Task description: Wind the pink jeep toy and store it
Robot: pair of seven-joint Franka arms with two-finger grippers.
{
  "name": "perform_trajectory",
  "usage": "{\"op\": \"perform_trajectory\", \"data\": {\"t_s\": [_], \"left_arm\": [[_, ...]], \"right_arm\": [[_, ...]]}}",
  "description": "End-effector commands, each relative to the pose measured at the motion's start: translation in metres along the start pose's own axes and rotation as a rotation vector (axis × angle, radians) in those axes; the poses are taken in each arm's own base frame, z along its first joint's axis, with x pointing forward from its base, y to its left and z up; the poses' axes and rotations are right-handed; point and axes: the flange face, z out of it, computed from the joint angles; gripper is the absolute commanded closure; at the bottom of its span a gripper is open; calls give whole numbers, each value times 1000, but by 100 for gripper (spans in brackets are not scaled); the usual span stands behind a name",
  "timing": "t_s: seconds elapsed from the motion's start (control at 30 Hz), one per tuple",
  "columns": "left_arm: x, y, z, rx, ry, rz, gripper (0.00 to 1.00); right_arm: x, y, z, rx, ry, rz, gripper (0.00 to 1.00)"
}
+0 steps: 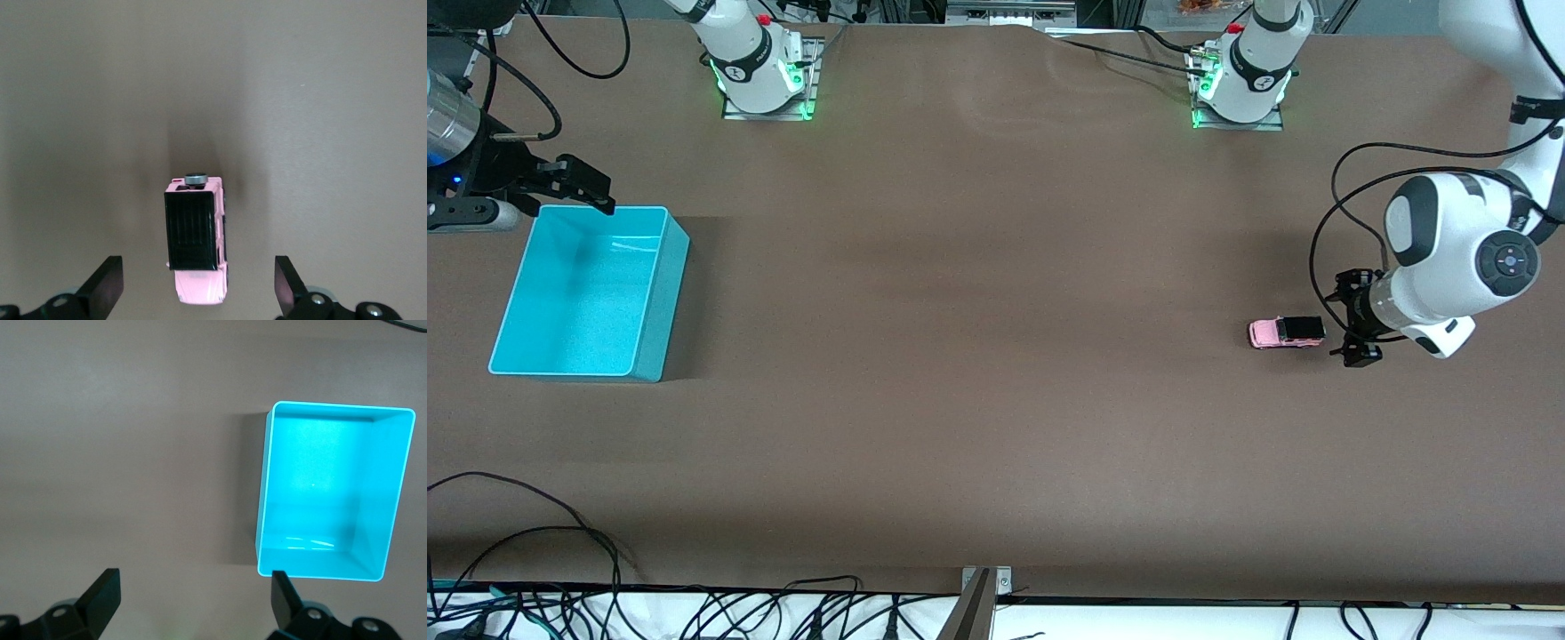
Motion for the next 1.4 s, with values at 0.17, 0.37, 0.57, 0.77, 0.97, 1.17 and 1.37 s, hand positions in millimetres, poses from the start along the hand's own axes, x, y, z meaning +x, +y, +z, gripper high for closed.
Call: {"op": "perform_trajectory", "data": {"t_s": [0.17,0.37,0.57,0.77,0.97,1.17,1.37], "left_arm": [[7,-5,42,12,-21,-55,0],[6,-13,54,5,-43,-79,0],[3,-21,68,-38,-39,-75,0],[0,-20,78,-51,-37,-70,0],[-2,-22,86,-59,-37,-69,3],[-13,-21,86,-60,-44,-52,15],[-14,-22,86,-59,-44,-49,55]], "right_arm": [[-1,0,-5,-19,3,-3,0],[-1,1,-5,-17,3,-1,0],[-1,1,-5,-17,3,-1,0],[-1,1,-5,-17,3,-1,0],[-1,2,-6,-17,5,1,0],[-1,1,-6,-17,5,-1,0],[-1,2,-6,-17,6,2,0]]}}
